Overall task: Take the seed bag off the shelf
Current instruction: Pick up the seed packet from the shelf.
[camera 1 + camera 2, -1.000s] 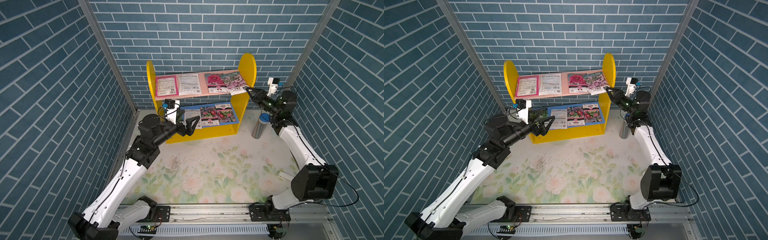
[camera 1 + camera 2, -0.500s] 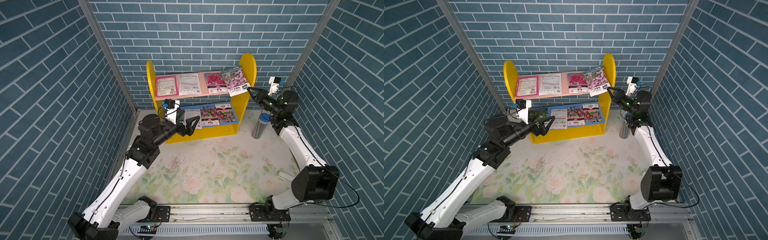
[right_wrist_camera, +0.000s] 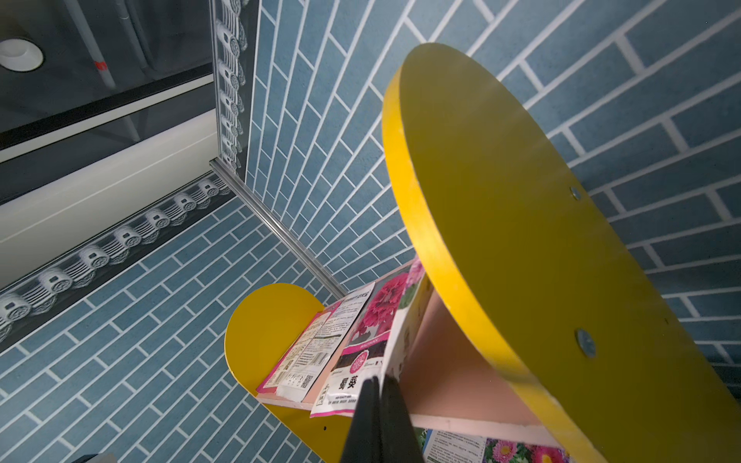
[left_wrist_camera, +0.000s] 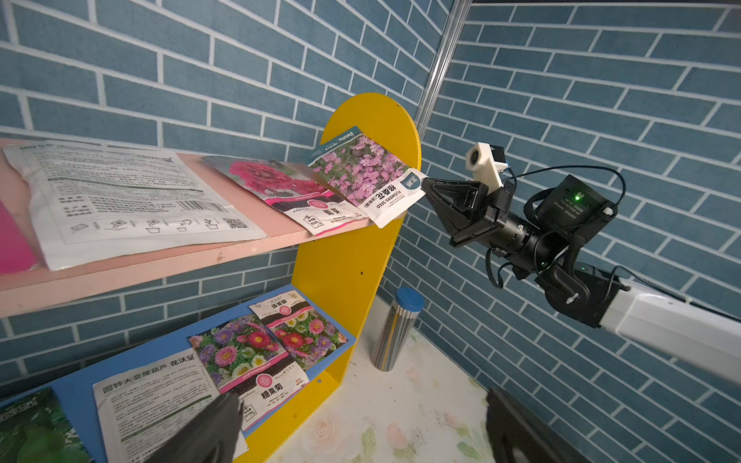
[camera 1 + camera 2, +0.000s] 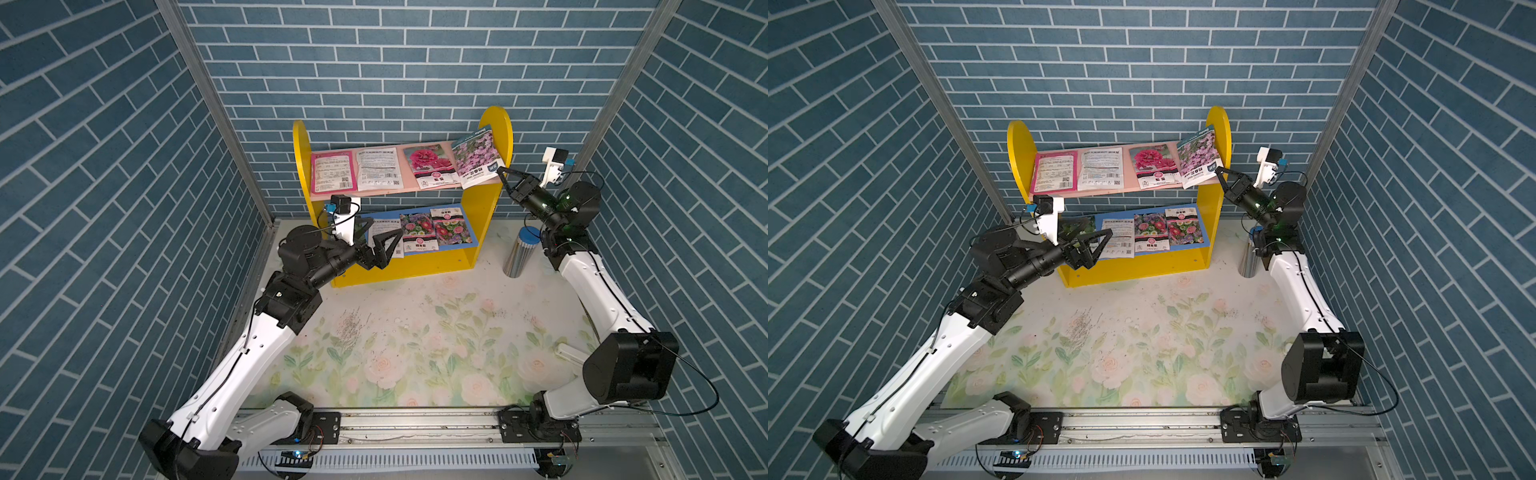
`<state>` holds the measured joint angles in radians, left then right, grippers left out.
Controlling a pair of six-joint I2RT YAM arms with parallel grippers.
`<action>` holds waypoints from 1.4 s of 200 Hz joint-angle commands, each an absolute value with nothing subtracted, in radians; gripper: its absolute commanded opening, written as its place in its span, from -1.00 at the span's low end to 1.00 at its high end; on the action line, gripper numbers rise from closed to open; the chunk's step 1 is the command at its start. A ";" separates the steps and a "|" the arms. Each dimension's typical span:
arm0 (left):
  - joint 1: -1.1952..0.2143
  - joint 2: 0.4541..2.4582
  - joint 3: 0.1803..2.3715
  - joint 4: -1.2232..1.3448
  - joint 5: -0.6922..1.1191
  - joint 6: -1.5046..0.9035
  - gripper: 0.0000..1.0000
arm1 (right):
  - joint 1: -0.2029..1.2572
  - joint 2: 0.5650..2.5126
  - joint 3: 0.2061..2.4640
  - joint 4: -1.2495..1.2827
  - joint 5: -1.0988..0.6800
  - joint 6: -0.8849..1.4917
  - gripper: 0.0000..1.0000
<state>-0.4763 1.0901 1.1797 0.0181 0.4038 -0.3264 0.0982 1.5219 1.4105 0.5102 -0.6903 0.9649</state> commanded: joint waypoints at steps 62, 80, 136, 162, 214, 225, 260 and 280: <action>-0.490 1.185 1.215 0.291 0.532 -0.574 0.99 | 0.101 1.447 1.430 0.641 -0.827 0.939 -1.00; -0.499 1.202 1.217 0.365 0.546 -0.633 1.00 | 0.102 1.423 1.428 0.646 -0.863 0.928 -1.00; -0.522 1.275 1.246 0.569 0.566 -0.779 1.00 | 0.103 1.341 1.399 0.630 -0.926 0.904 -1.00; -0.546 1.334 1.261 0.658 0.586 -0.855 1.00 | 0.103 1.302 1.384 0.628 -0.968 0.899 -1.00; -0.598 1.454 1.298 0.836 0.636 -1.009 0.98 | 0.106 1.238 1.384 0.644 -1.101 0.897 -1.00; -0.609 1.474 1.307 0.861 0.641 -1.031 0.97 | 0.108 1.220 1.380 0.649 -1.121 0.900 -1.00; -0.629 1.540 1.327 1.008 0.662 -1.147 0.83 | 0.128 1.160 1.353 0.668 -1.175 0.900 -1.00; -0.640 1.583 1.344 1.084 0.676 -1.225 0.78 | 0.139 1.134 1.340 0.669 -1.195 0.898 -1.00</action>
